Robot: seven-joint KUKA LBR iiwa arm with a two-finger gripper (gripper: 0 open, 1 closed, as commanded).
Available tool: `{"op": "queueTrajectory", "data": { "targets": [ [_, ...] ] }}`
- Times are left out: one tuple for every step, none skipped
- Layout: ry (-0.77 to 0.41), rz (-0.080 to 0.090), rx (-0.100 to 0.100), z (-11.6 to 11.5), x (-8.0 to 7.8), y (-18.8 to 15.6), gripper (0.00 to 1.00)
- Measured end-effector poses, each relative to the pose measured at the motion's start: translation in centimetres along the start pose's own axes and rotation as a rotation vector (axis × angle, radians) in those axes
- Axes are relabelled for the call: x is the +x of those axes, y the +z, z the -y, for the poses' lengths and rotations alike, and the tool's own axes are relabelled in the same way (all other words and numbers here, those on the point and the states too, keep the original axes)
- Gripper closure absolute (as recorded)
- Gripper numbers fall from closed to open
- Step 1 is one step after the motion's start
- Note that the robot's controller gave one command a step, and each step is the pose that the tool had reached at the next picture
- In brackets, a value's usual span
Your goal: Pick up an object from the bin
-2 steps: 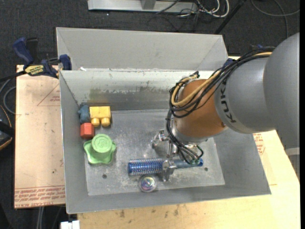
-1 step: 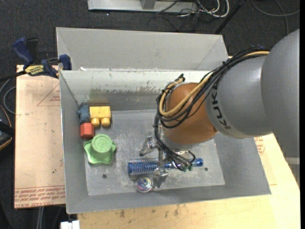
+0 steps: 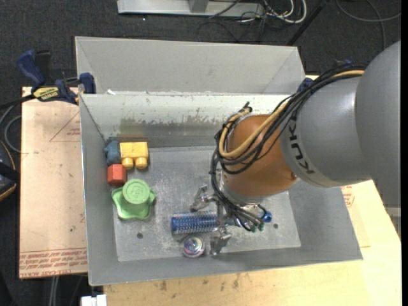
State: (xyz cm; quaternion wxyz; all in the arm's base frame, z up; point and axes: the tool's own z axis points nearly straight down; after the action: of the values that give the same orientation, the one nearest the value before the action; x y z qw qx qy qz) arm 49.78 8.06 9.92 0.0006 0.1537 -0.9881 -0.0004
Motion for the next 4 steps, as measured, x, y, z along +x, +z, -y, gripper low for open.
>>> {"op": "queueTrajectory", "data": {
  "targets": [
    [-0.003, 0.008, 0.001, -0.4, -0.8, 2.6, 0.00],
    [-0.002, 0.002, 0.000, -0.4, -0.9, 2.4, 0.00],
    [-0.002, 0.016, 0.000, -0.5, -1.3, 2.0, 1.00],
    [-0.001, 0.006, 0.001, -0.5, -1.5, -2.5, 1.00]
  ]
}}
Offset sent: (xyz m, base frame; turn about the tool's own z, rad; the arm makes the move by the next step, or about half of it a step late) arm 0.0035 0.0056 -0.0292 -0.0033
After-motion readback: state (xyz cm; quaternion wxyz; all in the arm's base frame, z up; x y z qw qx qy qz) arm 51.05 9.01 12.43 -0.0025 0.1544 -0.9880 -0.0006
